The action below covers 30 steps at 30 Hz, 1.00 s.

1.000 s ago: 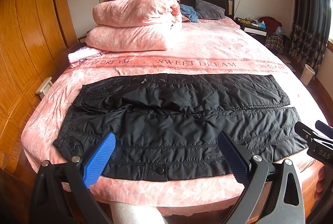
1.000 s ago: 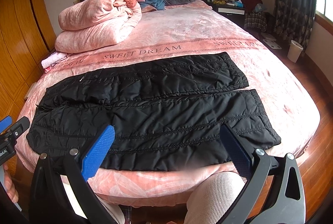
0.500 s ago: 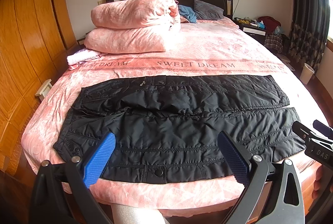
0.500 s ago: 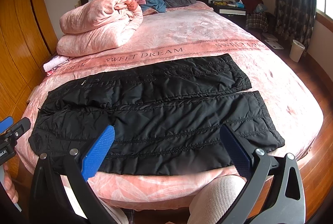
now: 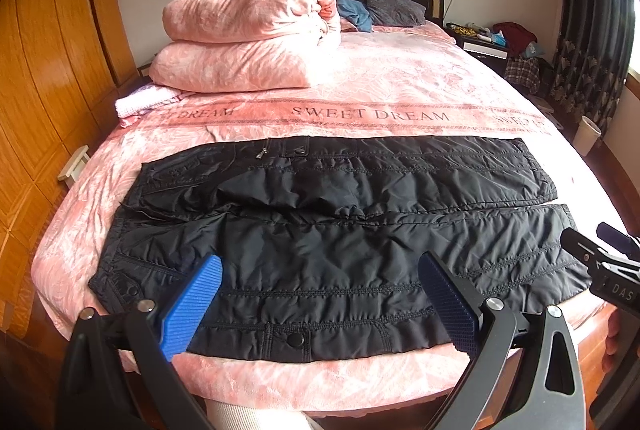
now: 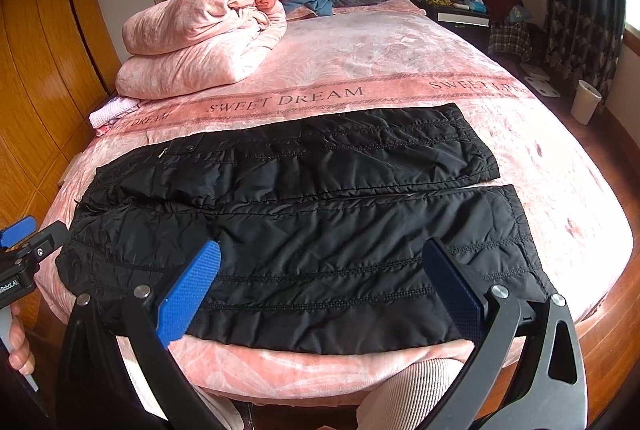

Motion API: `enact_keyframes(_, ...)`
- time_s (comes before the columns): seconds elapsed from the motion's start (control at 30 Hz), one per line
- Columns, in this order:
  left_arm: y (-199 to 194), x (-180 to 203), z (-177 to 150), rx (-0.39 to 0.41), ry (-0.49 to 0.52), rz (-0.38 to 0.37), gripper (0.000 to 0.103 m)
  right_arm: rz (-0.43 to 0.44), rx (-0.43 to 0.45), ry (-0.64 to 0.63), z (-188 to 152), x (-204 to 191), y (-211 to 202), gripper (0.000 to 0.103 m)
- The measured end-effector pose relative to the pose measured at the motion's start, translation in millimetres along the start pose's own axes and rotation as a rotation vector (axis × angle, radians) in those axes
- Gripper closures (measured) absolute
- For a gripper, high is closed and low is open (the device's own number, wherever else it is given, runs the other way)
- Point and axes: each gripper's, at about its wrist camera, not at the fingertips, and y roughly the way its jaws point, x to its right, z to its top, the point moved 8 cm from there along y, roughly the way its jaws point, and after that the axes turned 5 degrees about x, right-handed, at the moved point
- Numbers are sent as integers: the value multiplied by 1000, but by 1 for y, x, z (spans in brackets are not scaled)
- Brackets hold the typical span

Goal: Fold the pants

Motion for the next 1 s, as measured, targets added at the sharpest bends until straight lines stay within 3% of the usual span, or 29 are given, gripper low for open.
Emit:
enact_keyframes(0.17,54,-2,28,-87,31,-71,4,51,-55,14,45,49,42,2)
enact_keyframes(0.3,123,2,53,-213,120,-102,4,3,-144,-1,77,111,104,2)
enact_keyframes(0.37,159,10,61,-277,148,-153,4,-9,-207,-16,85,137,141,2)
enact_keyframes(0.47,211,21,76,-341,141,-202,4,-16,-301,-13,90,174,196,2)
enact_keyframes(0.67,296,41,100,-403,71,-257,4,-63,-356,108,108,249,272,2)
enact_keyframes(0.77,325,60,105,-421,34,-251,4,-65,-377,137,115,262,301,2)
enact_keyframes(0.9,348,104,106,-419,-5,-248,4,-86,-358,117,126,249,322,2)
enact_keyframes(1.0,362,134,104,-401,-15,-231,4,-185,-403,62,122,246,335,2)
